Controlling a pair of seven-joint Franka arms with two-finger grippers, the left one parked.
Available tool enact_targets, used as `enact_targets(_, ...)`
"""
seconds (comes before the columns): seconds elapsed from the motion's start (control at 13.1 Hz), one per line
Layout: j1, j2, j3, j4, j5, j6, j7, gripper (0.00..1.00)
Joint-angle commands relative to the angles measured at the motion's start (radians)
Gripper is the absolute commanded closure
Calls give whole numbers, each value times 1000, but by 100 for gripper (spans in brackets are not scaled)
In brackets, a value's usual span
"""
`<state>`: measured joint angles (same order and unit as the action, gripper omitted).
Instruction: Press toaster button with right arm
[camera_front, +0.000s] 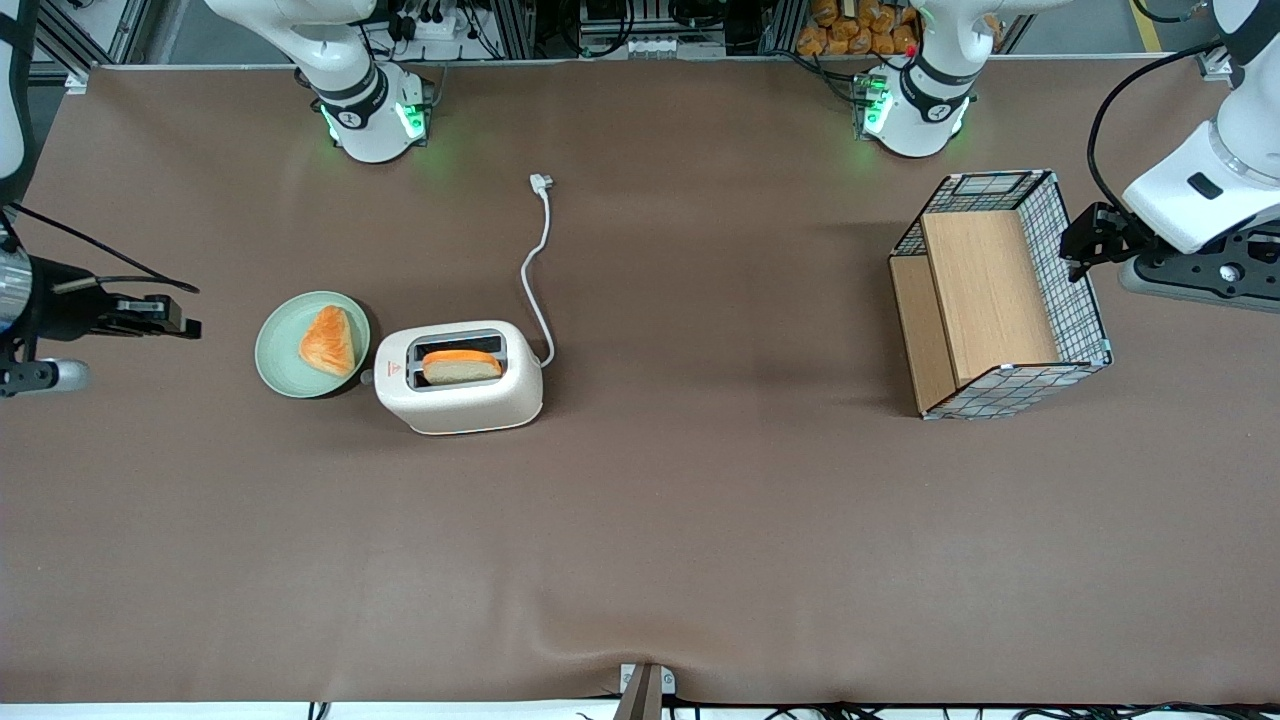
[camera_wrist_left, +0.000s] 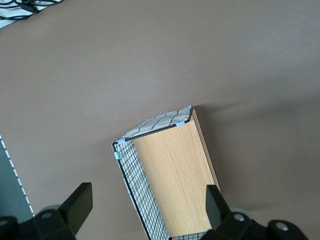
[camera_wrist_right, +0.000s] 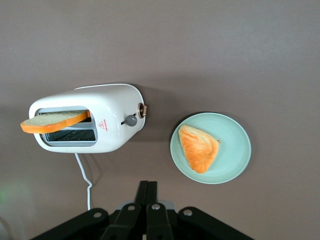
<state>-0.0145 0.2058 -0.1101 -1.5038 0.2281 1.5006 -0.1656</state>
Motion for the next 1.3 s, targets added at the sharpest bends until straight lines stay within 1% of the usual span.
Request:
enact_targets(0.0,22,0,3,72,-97,-60,20,77)
enact_targets(0.08,36,-18,3,76,-131,-74,20,70)
enact_targets(0.15,39,-40,4,76,-151,-82,18,40)
enact_targets(0.23,39,-61,3,76,-157,-100,17,0)
enact_targets(0.38,38,-100,1,74,-162,-131,20,0)
enact_targets(0.53,38,-135,3,73,-191,-163,21,0)
enact_targets(0.69,38,-199,4,36,-193,-177,21,0)
enact_targets(0.84,53,-270,15,-60,-202,-122,21,0)
enact_targets(0.91,73,-308,29,-99,-245,-100,23,0)
enact_targets(0.99,74,-337,30,-133,-259,-83,23,0)
enact_targets(1.14,73,-382,29,-199,-259,-40,23,0)
enact_targets(1.22,73,-382,30,-204,-259,-39,25,0)
